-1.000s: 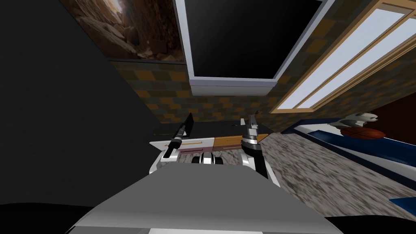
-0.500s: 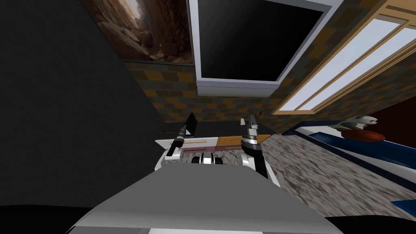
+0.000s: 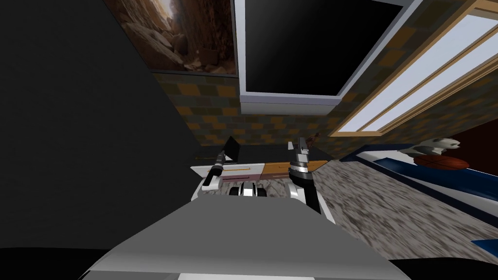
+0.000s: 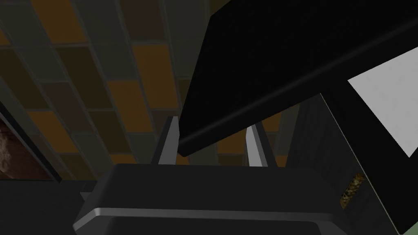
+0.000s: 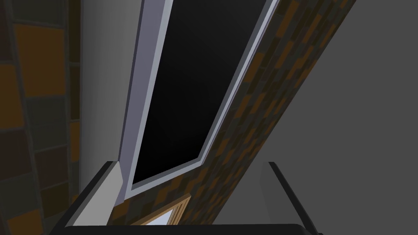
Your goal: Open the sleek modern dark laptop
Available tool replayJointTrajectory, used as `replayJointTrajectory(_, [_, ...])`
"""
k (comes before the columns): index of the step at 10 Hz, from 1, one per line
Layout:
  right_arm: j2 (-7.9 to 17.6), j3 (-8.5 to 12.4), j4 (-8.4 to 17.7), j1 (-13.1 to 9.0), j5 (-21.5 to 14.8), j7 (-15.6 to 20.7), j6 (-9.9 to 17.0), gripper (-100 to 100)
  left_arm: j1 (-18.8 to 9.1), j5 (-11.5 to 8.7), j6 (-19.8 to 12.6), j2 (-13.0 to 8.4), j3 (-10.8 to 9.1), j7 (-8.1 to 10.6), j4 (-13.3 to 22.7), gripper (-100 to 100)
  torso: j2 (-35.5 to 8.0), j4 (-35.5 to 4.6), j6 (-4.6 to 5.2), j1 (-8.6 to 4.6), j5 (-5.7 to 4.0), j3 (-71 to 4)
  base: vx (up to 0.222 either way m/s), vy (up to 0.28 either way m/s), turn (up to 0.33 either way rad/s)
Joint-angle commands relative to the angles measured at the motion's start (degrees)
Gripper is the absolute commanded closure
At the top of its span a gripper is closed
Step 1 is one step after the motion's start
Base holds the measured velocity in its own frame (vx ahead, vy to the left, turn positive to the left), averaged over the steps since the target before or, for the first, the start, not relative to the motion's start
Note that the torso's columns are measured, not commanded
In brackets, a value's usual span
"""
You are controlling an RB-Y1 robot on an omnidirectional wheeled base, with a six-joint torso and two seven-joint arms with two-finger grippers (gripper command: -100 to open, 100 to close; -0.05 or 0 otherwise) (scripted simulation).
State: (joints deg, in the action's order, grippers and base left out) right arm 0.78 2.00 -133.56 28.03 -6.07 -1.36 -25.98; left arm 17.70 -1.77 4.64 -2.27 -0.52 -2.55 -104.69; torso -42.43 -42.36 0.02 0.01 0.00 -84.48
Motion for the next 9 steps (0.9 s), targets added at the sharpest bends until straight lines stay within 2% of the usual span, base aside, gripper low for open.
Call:
replayJointTrajectory(1, [0.0,0.0,0.0,0.0,0.0,0.0,0.0,0,-1.09,-2.75,2.84,0.93,0.41,3.09,3.53,100,0.02,-0.01,-0.03,0.01,0.0,-0.01,-0.017,0.099,0.013])
replayJointTrajectory(6, [0.0,0.0,0.0,0.0,0.0,0.0,0.0,0,-3.24,-7.63,7.29,2.75,1.08,8.25,9.91,100,0.03,-0.04,-0.02,-0.11,-0.06,-0.02,-0.011,0.086,0.011])
replayJointTrajectory(7, [0.0,0.0,0.0,0.0,0.0,0.0,0.0,0,-2.66,-6.97,6.45,2.52,1.06,7.44,9.01,100,0.05,-0.04,-0.03,-0.05,-0.05,-0.03,-0.001,0.039,-0.002])
replayJointTrajectory(8, [-0.01,-0.01,0.0,0.0,0.0,0.0,0.0,0,-5.51,-7.34,7.06,1.85,0.63,8.12,12.08,-100,0.04,-0.03,-0.03,-0.17,-0.07,-0.03,-0.053,-0.005,0.12])
replayJointTrajectory(9, [-0.01,-0.01,0.0,0.0,0.0,0.0,0.0,0,-6.96,-7.34,7.06,1.85,0.63,8.12,13.26,-100,-0.05,-0.01,-0.02,-0.23,-0.08,0.03,-0.074,-0.018,0.055])
